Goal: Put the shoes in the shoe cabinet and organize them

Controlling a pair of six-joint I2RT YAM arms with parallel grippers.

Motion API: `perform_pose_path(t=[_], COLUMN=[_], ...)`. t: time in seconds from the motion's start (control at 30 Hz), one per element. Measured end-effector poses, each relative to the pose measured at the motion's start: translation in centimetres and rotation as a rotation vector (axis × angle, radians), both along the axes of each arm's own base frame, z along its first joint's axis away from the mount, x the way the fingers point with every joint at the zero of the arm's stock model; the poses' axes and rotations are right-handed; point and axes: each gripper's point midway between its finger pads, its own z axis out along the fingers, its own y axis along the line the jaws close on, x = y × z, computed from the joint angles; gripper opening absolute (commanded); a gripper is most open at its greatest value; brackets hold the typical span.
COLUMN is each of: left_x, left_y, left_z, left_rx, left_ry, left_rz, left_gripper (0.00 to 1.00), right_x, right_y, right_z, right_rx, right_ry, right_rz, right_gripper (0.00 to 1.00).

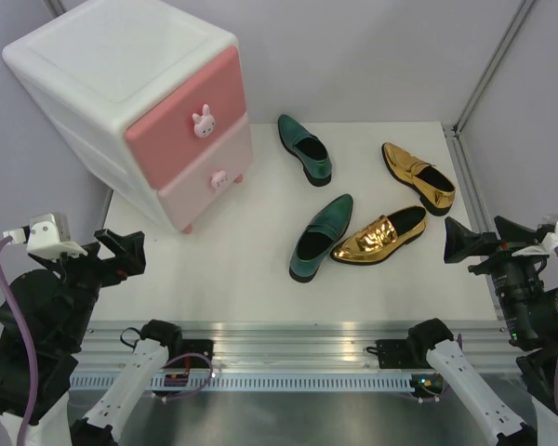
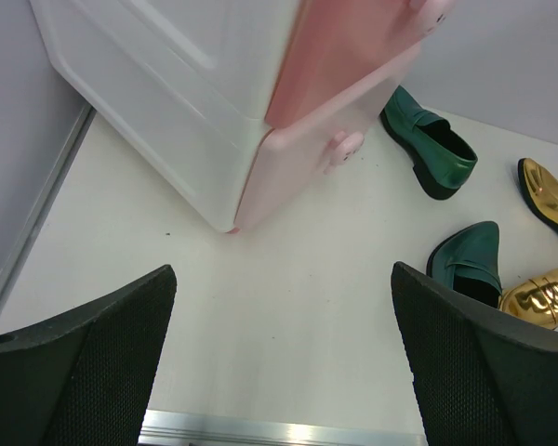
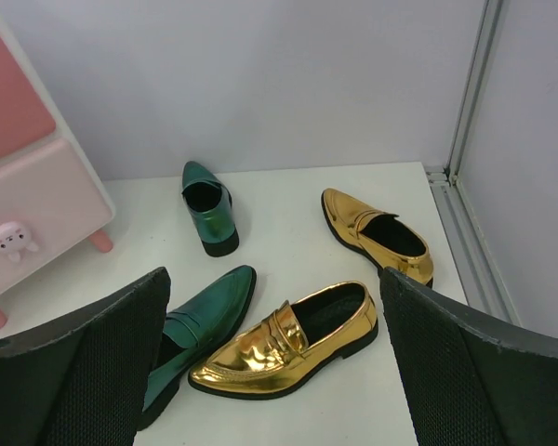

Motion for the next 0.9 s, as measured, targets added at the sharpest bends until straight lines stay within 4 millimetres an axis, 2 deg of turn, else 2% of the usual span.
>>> perform_pose_path(t=[0.2, 0.37, 0.6, 0.9], left_x=[0.1, 0.3, 0.5, 1.3], left_y=[0.0, -0.1, -0.2, -1.0], left_z=[-0.1, -0.5, -0.9, -2.0], left_rx=[-0.001, -0.002, -0.009, -0.017], left_ry=[0.001, 0.013, 0.024, 0.072], left_rz=[0.0, 0.001, 0.002, -0.025], left_gripper=[1.0, 1.0, 1.0, 1.0], right_x=[0.1, 1.5, 6.6, 13.8], right_y=[0.6, 2.8, 8.7, 14.3], right_z=[0.4, 0.2, -2.4, -5.7], right_rx=[-0.002, -0.019, -0.057, -0.059], right_ry=[-0.015, 0.011, 0.161, 0.331], right_rz=[0.035, 0.124, 0.335, 0.491], right_gripper=[0.98, 0.98, 0.98, 0.98])
